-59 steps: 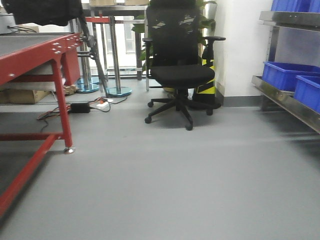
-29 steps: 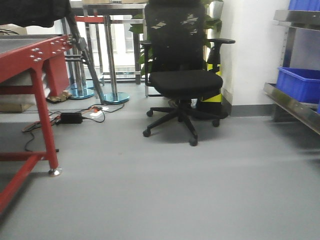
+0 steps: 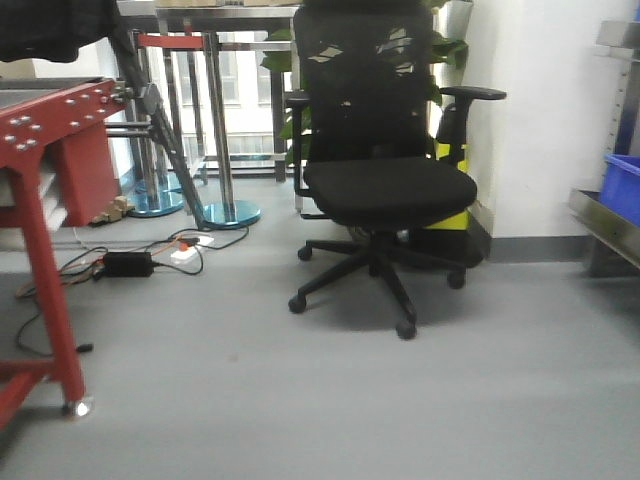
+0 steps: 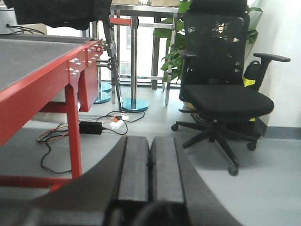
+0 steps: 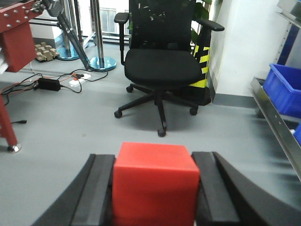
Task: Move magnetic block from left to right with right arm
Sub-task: 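Turn the base toward the second carpeted table near the cardboard boxes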
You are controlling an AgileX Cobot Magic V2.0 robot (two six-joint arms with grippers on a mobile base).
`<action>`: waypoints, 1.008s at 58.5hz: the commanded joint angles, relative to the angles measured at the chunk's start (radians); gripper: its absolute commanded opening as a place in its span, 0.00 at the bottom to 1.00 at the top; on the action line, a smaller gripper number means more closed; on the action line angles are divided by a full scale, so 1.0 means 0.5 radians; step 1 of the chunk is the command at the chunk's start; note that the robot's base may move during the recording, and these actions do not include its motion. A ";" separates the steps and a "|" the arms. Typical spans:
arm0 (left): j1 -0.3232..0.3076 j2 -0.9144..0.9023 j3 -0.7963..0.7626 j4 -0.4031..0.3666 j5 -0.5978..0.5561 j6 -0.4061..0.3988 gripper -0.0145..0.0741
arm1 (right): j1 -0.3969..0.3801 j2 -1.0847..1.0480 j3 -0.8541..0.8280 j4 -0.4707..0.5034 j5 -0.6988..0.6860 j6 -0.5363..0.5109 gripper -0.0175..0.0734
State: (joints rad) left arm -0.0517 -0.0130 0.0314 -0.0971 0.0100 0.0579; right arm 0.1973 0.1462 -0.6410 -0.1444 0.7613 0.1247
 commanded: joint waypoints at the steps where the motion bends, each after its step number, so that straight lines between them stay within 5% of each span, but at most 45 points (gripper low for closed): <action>1: -0.016 -0.024 0.022 -0.009 -0.181 -0.012 0.02 | -0.010 0.033 -0.045 -0.029 -0.173 -0.017 0.44; 59: -0.016 -0.020 0.022 -0.009 -0.181 -0.012 0.02 | -0.012 0.033 -0.045 -0.029 -0.174 -0.017 0.44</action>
State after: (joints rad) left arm -0.0517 -0.0130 0.0314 -0.0971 0.0100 0.0579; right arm 0.1973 0.1462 -0.6410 -0.1444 0.7613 0.1247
